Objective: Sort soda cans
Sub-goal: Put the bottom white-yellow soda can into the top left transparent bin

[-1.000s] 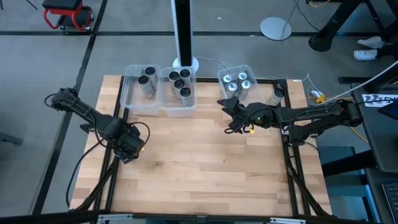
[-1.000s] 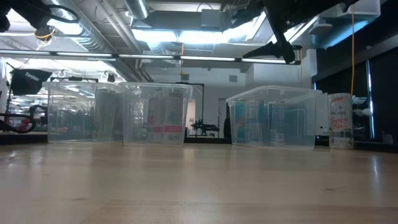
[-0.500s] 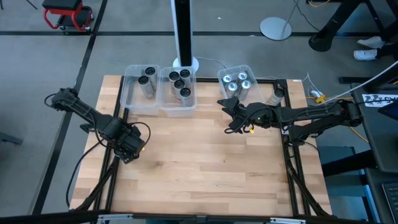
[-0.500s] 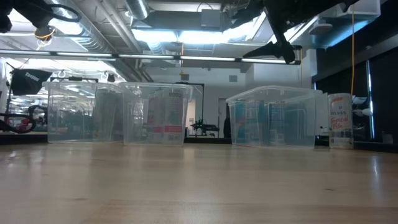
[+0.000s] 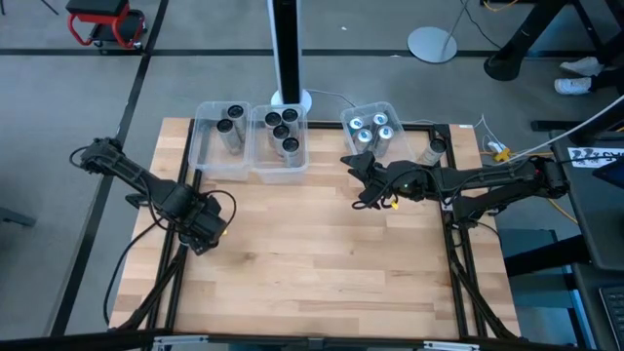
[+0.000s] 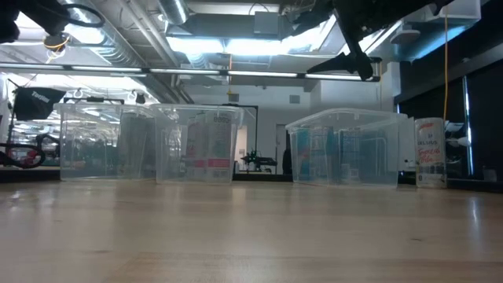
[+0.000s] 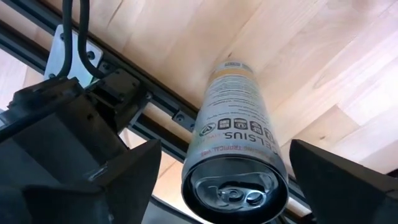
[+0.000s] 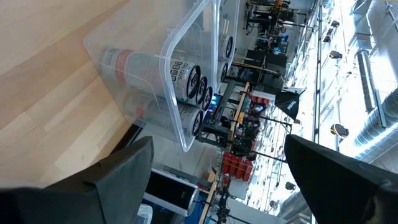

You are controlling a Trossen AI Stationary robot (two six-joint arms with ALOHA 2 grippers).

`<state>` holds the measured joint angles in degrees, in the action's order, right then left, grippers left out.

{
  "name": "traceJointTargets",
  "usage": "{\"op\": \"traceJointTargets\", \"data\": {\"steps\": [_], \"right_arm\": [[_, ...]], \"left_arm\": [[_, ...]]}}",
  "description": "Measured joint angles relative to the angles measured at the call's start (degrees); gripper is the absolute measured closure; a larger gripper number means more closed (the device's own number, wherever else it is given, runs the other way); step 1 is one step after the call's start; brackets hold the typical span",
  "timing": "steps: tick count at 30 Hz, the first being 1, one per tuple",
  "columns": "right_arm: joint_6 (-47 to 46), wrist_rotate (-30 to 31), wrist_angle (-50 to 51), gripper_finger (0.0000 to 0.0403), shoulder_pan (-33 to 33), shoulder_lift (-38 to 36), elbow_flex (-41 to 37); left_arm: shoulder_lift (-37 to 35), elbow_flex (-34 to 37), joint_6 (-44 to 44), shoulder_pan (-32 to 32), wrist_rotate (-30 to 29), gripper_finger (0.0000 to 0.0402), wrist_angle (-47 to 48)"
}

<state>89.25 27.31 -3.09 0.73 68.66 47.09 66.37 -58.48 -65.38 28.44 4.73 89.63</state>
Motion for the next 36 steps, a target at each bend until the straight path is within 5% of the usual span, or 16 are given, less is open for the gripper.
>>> {"op": "traceJointTargets", "data": {"steps": [9, 19, 31, 36], "right_arm": [[0.0, 0.0, 0.1, 0.0043, 0.0, 0.0, 0.0], [0.0, -2.6, 0.1, 0.0043, 0.0, 0.0, 0.0], [0.0, -2.5, -0.3, 0.0043, 0.0, 0.0, 0.0], [0.0, -2.5, -0.2, 0.0043, 0.0, 0.0, 0.0]], "left_arm": [[0.0, 0.0, 0.0, 0.1, 3.0, 0.0004, 0.4], [0.0, 8.2, 1.6, 0.0, 6.5, 0.0003, -1.2], [0.0, 8.6, 0.2, 0.0, 6.7, 0.0004, -3.9], [0.0, 8.6, -1.5, -0.1, 7.6, 0.0038, -3.2]]}}
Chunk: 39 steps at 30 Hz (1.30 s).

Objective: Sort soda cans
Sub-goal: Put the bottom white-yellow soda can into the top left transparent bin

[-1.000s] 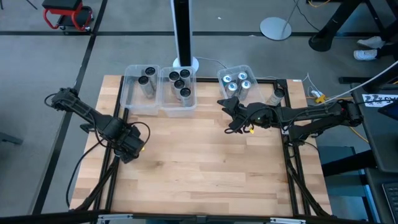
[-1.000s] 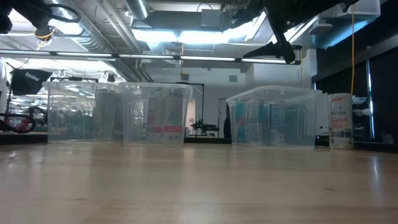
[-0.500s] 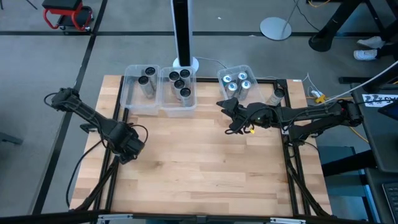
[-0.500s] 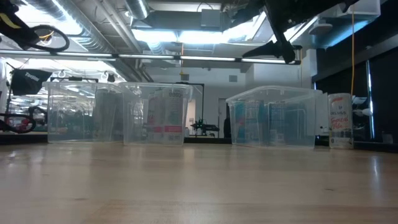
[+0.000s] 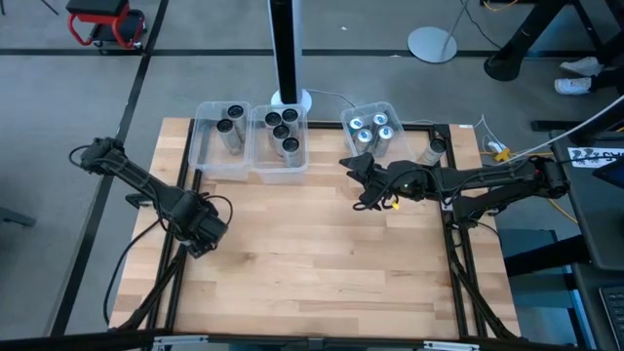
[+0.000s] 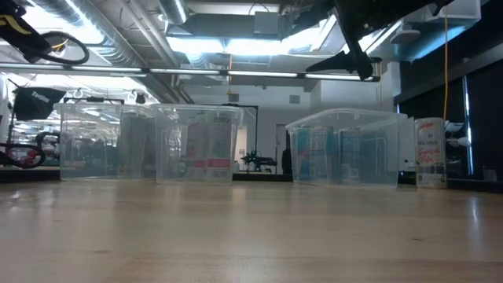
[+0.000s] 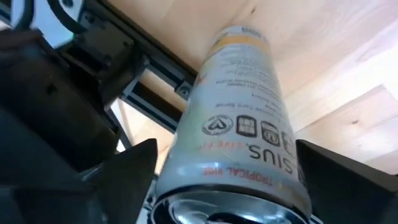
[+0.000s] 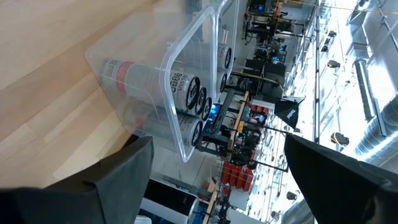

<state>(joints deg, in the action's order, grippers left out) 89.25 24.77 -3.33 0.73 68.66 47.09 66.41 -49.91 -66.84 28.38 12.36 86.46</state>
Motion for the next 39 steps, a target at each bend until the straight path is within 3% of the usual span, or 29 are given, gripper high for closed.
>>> {"op": "traceJointTargets", "data": {"steps": [8, 18, 29, 39], "right_arm": [[0.0, 0.0, 0.0, 0.0043, 0.0, 0.0, 0.0], [0.0, 0.0, 0.0, 0.0043, 0.0, 0.0, 0.0], [0.0, 0.0, 0.0, 0.0043, 0.0, 0.0, 0.0], [0.0, 0.0, 0.0, 0.0043, 0.0, 0.0, 0.0]], "left_arm": [[0.0, -0.1, 1.1, 0.0, 2.3, 0.0151, 0.1], [0.0, -8.5, 2.9, -3.8, -0.8, 0.0154, 4.0], [0.0, -24.8, 20.6, -16.1, -17.7, 0.0152, 3.5], [0.0, -37.0, 37.3, -31.4, -30.4, 0.0151, 3.7]]}}
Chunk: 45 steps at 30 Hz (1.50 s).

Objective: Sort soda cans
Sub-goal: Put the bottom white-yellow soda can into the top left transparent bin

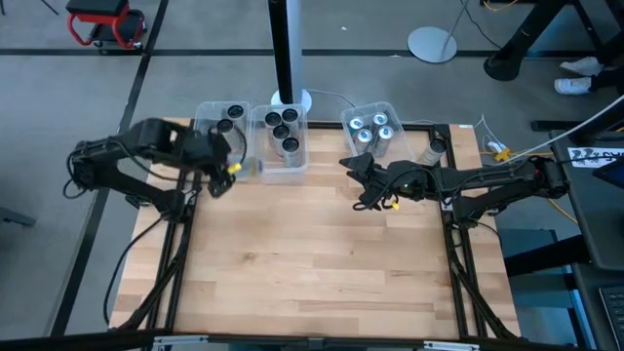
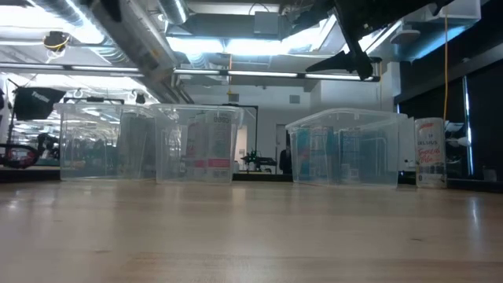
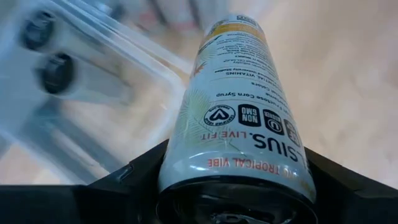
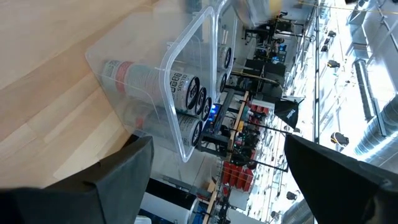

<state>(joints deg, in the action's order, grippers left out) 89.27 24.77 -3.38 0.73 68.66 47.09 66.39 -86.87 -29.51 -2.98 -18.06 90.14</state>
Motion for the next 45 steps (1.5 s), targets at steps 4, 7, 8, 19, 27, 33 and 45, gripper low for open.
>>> {"op": "traceJointTargets", "data": {"steps": [4, 7, 8, 19, 27, 33, 45], "right_arm": [[0.0, 0.0, 0.0, 0.0043, 0.0, 0.0, 0.0], [0.0, 0.0, 0.0, 0.0043, 0.0, 0.0, 0.0], [0.0, 0.0, 0.0, 0.0043, 0.0, 0.0, 0.0], [1.2, 0.0, -0.5, 0.0043, 0.0, 1.6, 0.0], [1.5, 0.5, -1.2, 0.0043, 0.0, 1.9, 0.0], [1.5, 0.6, -2.0, 0.0043, 0.0, 1.9, 0.0], [1.5, 0.2, -2.1, 0.0043, 0.0, 1.9, 0.0]], "left_arm": [[0.0, -2.6, 3.4, -7.6, -2.9, 0.015, -0.1], [0.5, -2.6, 6.4, -14.0, -2.9, 0.015, 0.2], [0.9, -2.6, 7.8, -16.1, -2.9, 0.015, 0.1], [9.6, -2.5, 18.4, -31.4, 2.4, 0.0149, -0.3], [10.8, -2.4, 21.0, -34.2, 2.0, 0.0149, 0.1], [9.4, -2.4, 20.5, -34.3, 3.9, 0.0149, -0.2], [9.6, 2.9, 21.4, -36.8, 6.7, 0.0149, -0.3]]}}
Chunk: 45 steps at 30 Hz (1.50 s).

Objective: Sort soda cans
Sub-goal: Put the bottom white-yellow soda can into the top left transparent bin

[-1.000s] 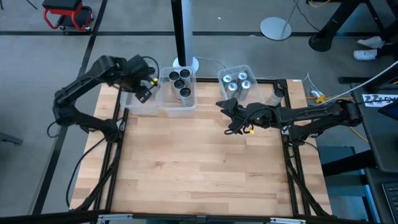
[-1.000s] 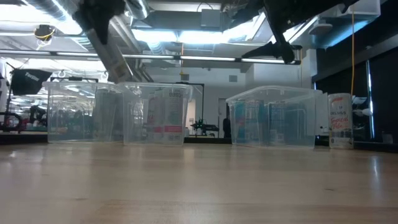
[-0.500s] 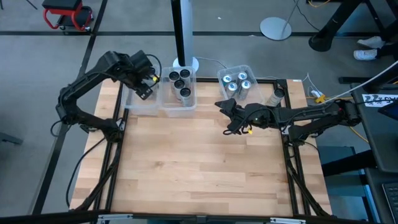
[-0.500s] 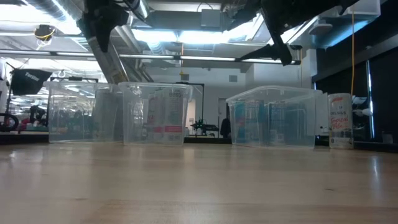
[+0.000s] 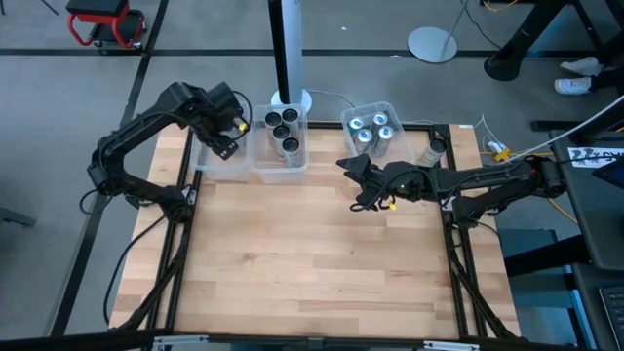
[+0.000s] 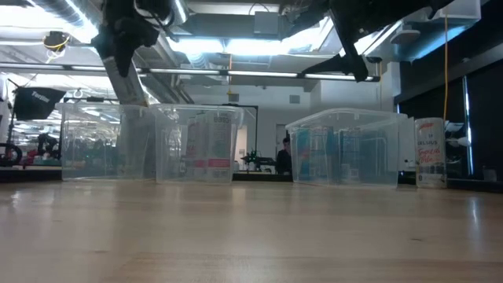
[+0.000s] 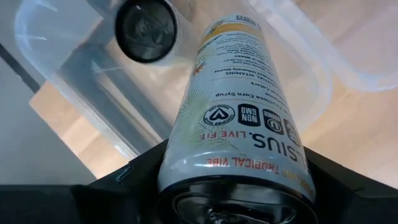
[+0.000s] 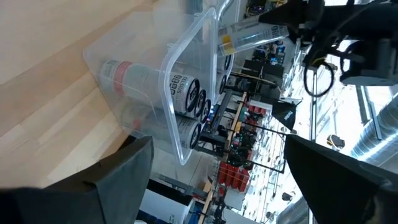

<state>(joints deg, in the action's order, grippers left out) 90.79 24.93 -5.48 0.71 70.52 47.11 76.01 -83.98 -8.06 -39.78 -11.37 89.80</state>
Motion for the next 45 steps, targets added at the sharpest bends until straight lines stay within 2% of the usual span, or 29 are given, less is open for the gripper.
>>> {"op": "traceJointTargets", "data": {"steps": [4, 12, 17, 33, 45], "right_arm": [[0.0, 0.0, 0.0, 0.0043, 0.0, 0.0, 0.0], [0.0, 0.0, -0.3, 0.0043, 0.0, 0.0, 0.0], [0.0, -0.1, -0.5, 0.0043, 0.0, 0.0, 0.0], [0.0, -0.1, -0.4, 0.0043, 0.0, 0.0, 0.0], [0.0, -0.1, -0.4, 0.0043, 0.0, 0.0, 0.0]], "left_arm": [[0.0, 2.5, 1.0, -0.4, 2.5, 0.0149, 0.1], [0.3, 9.7, 1.2, -0.5, 1.2, 0.0149, 0.1], [1.4, 12.6, 3.0, -0.5, 0.1, 0.0149, -3.3], [12.4, 12.7, 9.5, -0.7, -0.1, 0.0148, -10.0], [15.2, 12.6, 11.6, -0.8, -1.8, 0.0105, -12.9]]}}
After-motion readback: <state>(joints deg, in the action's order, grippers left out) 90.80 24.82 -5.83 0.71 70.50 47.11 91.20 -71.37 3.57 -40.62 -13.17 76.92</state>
